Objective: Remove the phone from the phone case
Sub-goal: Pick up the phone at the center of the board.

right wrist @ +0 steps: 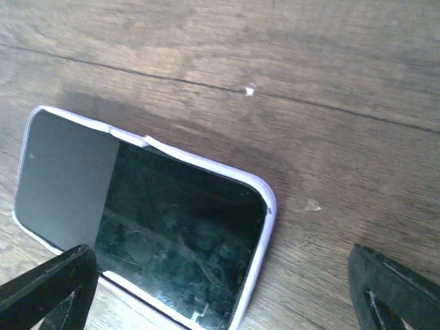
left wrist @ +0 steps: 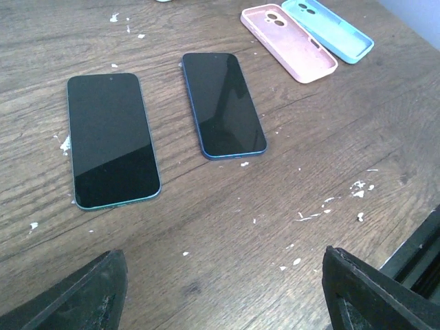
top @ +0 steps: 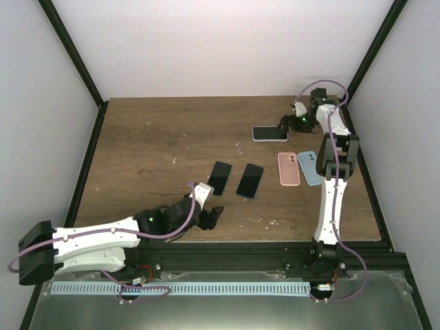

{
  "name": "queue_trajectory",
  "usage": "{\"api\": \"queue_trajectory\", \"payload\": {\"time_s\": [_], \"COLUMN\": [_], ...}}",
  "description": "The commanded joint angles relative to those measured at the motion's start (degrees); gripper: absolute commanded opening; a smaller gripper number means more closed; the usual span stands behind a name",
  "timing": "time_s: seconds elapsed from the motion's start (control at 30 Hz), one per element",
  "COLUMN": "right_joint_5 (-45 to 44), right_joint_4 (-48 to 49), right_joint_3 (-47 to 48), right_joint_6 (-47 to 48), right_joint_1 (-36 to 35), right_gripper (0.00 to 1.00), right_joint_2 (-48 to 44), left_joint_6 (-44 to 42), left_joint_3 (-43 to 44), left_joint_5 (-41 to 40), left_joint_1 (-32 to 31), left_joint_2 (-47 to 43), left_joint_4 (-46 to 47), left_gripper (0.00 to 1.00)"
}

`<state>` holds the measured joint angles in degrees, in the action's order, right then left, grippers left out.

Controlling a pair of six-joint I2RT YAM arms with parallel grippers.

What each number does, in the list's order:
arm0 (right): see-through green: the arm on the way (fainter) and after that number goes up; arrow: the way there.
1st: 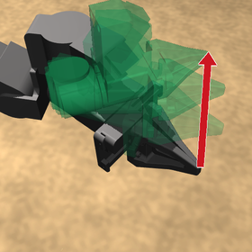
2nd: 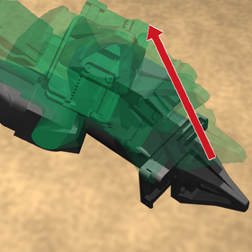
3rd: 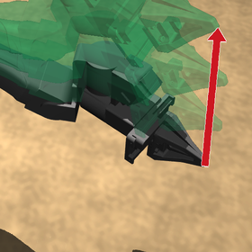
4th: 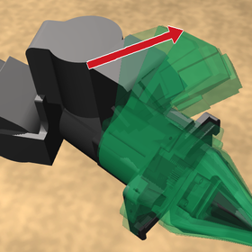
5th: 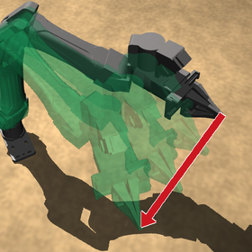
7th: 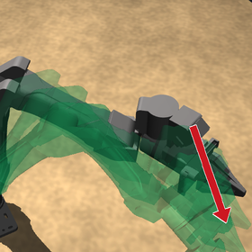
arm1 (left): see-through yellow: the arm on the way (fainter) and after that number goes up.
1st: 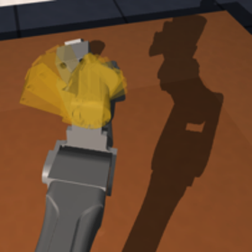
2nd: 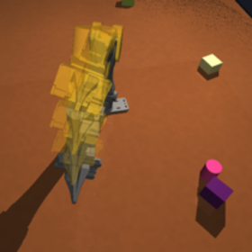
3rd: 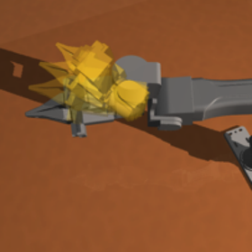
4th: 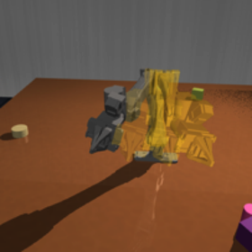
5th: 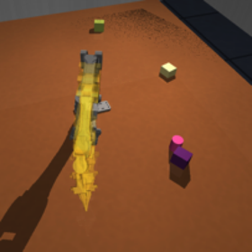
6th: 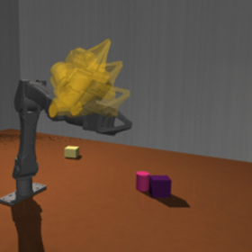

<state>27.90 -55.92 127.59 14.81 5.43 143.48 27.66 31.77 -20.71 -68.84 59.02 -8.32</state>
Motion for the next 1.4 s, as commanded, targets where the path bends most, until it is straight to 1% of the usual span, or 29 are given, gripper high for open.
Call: {"api": "queue_trajectory", "payload": {"time_s": [0.0, 0.13, 0.3, 0.37, 0.4, 0.47, 0.53, 0.63, 0.7, 0.83, 1.0, 1.1, 1.17, 1.27, 1.37], "right_joint_5": [8.14, 10.70, 14.27, 16.96, 16.97, 13.91, 8.25, -0.19, -3.47, -4.52, -7.45, -7.55, -5.48, -4.87, -6.20], "right_joint_4": [0.45, -0.14, 4.25, 5.12, 5.58, 5.79, 6.06, 11.13, 12.00, 10.90, 12.92, 11.42, 9.09, 9.22, 7.97], "right_joint_3": [-1.19, -6.59, -25.31, -30.86, -32.97, -34.80, -34.93, -36.62, -35.83, -32.04, -27.00, -21.79, -18.05, -16.06, -12.56], "right_joint_6": [-1.93, -1.72, -1.93, -1.49, -1.61, -2.63, -3.30, -2.58, -0.52, 5.49, 12.92, 17.08, 20.72, 23.90, 25.23], "right_joint_1": [-0.87, -2.88, -6.53, -7.68, -8.07, -8.24, -8.20, -8.56, -9.38, -11.04, -12.05, -12.11, -12.11, -12.31, -12.95], "right_gripper": [1.00, 0.99, 0.98, 0.98, 0.98, 0.98, 0.98, 0.98, 0.99, 1.00, 1.00, 1.00, 1.00, 1.00, 1.00], "right_joint_2": [1.25, -0.74, -11.70, -16.62, -18.39, -20.76, -22.41, -25.80, -26.43, -24.34, -20.92, -17.77, -15.88, -14.30, -11.57], "left_joint_6": [2.06, 2.46, 2.27, 2.22, 2.22, 2.18, 2.21, 2.31, 2.26, 2.08, 2.02, 2.18, 2.19, 2.11, 2.21], "left_joint_3": [-1.06, -1.50, -1.72, -1.84, -2.01, -2.04, -1.78, -1.84, -1.80, -1.91, -1.86, -2.04, -2.16, -2.35, -2.49], "left_joint_5": [0.93, 0.72, -0.16, -0.27, -0.15, 0.03, 0.29, 0.65, 0.87, 0.91, 0.93, 1.04, 0.95, 1.01, 1.00], "left_joint_1": [-0.21, -0.16, -0.18, -0.15, -0.16, -0.16, -0.16, -0.16, -0.16, -0.14, -0.15, -0.16, -0.16, -0.16, -0.16], "left_joint_2": [-1.87, -2.71, -2.71, -2.33, -2.01, -1.33, -0.52, 0.29, 0.62, 0.92, 1.09, 1.23, 1.29, 1.39, 1.23], "left_joint_4": [-0.09, -0.11, 0.18, 0.66, 1.00, 1.35, 1.35, 1.73, 1.97, 2.08, 2.08, 2.24, 2.40, 2.68, 2.60], "left_gripper": [0.79, 0.78, 0.78, 0.78, 0.78, 0.78, 0.78, 0.78, 0.78, 0.78, 0.78, 0.78, 0.78, 0.78, 0.78]}}
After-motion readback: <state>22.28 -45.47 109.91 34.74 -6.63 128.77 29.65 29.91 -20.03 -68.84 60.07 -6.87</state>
